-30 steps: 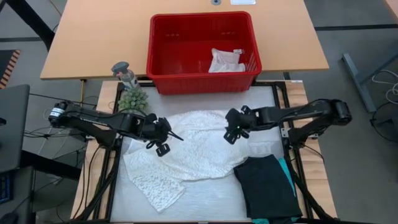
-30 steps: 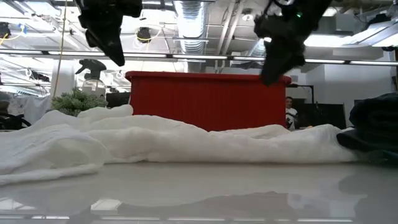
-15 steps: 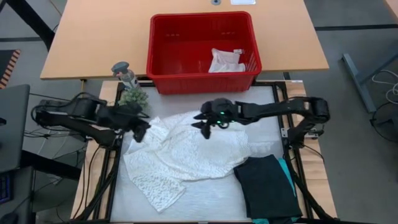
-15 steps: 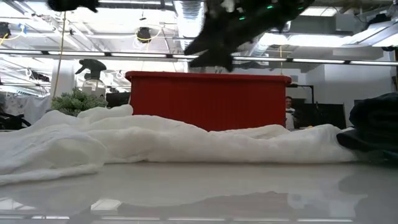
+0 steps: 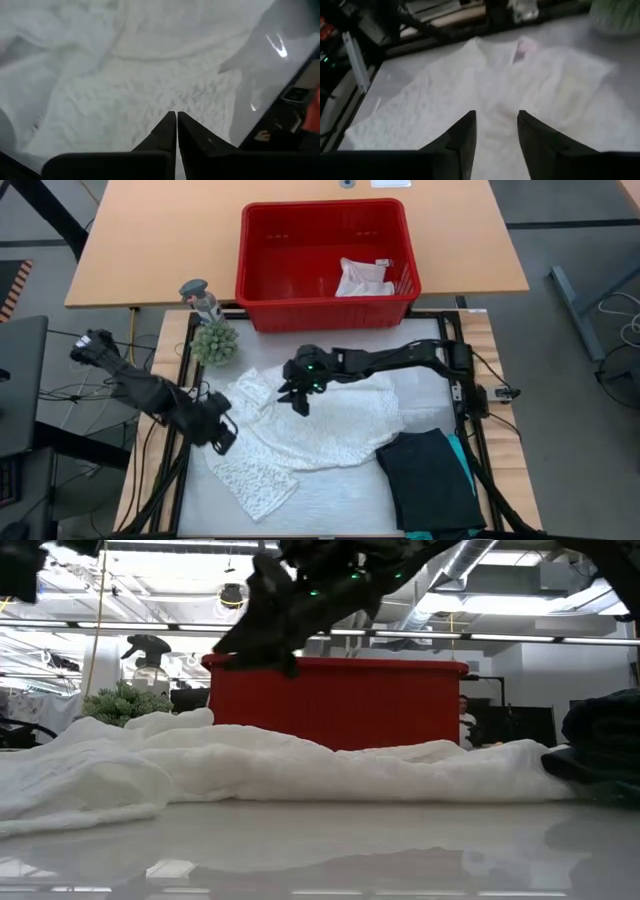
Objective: Fold Laundry from Bin
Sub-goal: Fold the white t-shirt
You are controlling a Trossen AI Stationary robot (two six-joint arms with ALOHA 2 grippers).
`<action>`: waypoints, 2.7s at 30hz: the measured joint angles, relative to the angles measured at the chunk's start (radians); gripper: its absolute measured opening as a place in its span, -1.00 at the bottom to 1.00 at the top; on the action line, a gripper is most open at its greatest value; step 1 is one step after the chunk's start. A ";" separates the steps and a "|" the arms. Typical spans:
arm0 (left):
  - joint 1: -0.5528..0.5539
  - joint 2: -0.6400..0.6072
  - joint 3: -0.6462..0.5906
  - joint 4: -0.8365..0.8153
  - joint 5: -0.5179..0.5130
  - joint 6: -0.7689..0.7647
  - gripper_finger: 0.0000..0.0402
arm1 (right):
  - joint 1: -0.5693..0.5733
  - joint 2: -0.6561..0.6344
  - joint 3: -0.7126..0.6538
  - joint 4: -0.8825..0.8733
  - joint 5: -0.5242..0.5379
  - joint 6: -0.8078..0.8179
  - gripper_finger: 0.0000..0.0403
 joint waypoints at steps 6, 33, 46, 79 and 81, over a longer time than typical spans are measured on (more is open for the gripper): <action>-0.120 0.092 -0.033 0.030 -0.028 -0.168 -1.00 | -0.004 0.129 0.169 0.003 -0.032 -0.008 -0.47; -0.215 0.482 -0.032 0.156 0.044 -0.227 -1.00 | -0.021 0.532 0.672 -0.270 0.028 -0.126 -0.88; -0.234 0.710 -0.023 0.199 0.043 -0.223 -1.00 | -0.071 0.532 0.671 -0.294 0.090 -0.126 -0.89; -0.405 0.575 -0.028 0.612 -0.135 -0.617 -1.00 | -0.103 0.426 0.667 -0.386 0.053 -0.184 -0.88; -0.403 0.522 -0.028 0.552 -0.181 -0.617 -1.00 | -0.091 0.396 0.669 -0.374 0.057 -0.222 -0.86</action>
